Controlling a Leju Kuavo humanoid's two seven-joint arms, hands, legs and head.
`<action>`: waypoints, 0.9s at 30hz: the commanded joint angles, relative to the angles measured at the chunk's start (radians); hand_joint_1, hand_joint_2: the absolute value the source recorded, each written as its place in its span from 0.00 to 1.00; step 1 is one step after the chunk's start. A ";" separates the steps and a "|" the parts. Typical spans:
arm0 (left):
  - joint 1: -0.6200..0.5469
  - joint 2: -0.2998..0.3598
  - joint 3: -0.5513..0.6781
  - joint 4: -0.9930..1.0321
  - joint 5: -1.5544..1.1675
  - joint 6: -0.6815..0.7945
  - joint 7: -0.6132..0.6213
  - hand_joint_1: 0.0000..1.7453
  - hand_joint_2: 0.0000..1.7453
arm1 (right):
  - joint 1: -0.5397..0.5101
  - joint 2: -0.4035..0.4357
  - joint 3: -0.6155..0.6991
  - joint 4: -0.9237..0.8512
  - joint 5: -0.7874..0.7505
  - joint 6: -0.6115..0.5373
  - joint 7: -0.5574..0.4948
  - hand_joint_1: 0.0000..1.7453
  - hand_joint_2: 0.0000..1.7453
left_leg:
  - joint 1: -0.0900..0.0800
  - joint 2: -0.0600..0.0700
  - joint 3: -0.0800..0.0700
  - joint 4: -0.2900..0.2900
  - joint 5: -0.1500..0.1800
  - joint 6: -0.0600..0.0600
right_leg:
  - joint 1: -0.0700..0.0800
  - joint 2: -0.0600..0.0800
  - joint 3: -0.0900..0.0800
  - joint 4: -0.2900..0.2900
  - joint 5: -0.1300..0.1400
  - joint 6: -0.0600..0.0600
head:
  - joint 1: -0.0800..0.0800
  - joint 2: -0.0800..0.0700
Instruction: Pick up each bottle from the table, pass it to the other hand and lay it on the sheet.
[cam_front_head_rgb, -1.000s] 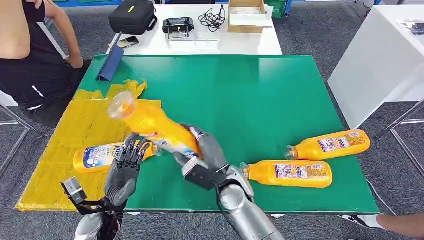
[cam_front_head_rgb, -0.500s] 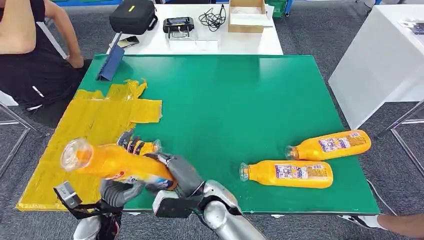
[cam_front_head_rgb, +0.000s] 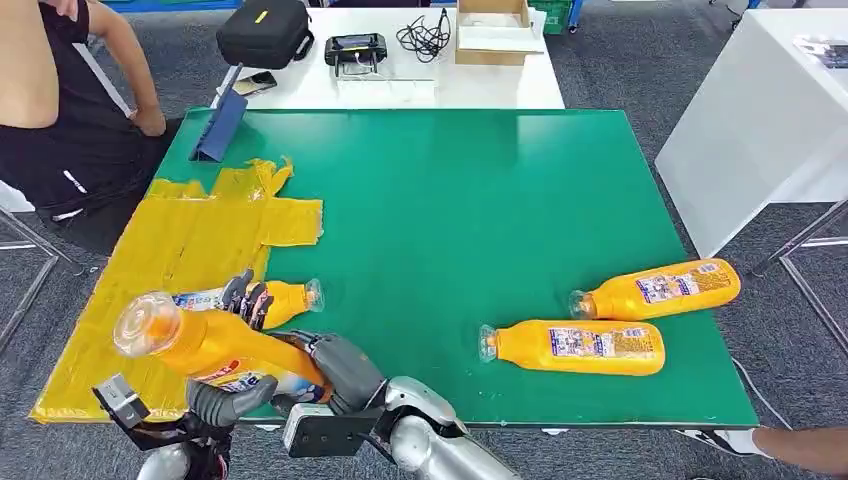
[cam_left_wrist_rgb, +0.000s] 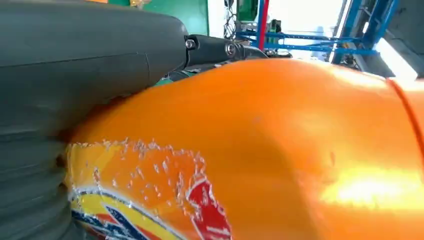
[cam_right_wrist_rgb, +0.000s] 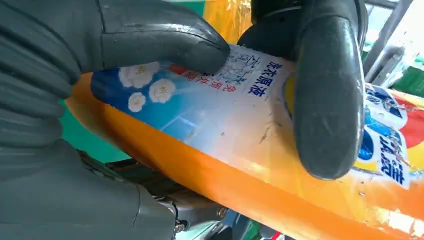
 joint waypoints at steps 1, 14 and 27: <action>-0.082 -0.030 0.004 0.030 0.008 -0.027 -0.006 1.00 1.00 | 0.017 -0.013 0.112 0.098 0.007 -0.010 -0.003 1.00 1.00 | 0.000 -0.006 0.002 -0.002 0.001 0.001 | 0.000 -0.006 0.004 -0.003 -0.001 0.000 | 0.000 0.000; -0.047 -0.041 0.001 -0.024 -0.089 0.016 -0.050 1.00 1.00 | 0.046 -0.025 -0.088 -0.012 0.060 -0.012 0.001 1.00 1.00 | 0.001 -0.005 0.001 -0.001 0.000 0.001 | 0.001 -0.006 0.004 -0.002 0.000 0.000 | 0.000 0.000; -0.067 0.052 -0.079 -0.139 -0.524 0.622 -0.050 1.00 1.00 | 0.062 -0.136 -0.250 -0.261 0.089 -0.030 0.047 0.00 1.00 | 0.001 -0.005 -0.001 0.000 0.001 0.001 | 0.001 -0.005 0.001 -0.001 0.000 0.000 | 0.000 0.000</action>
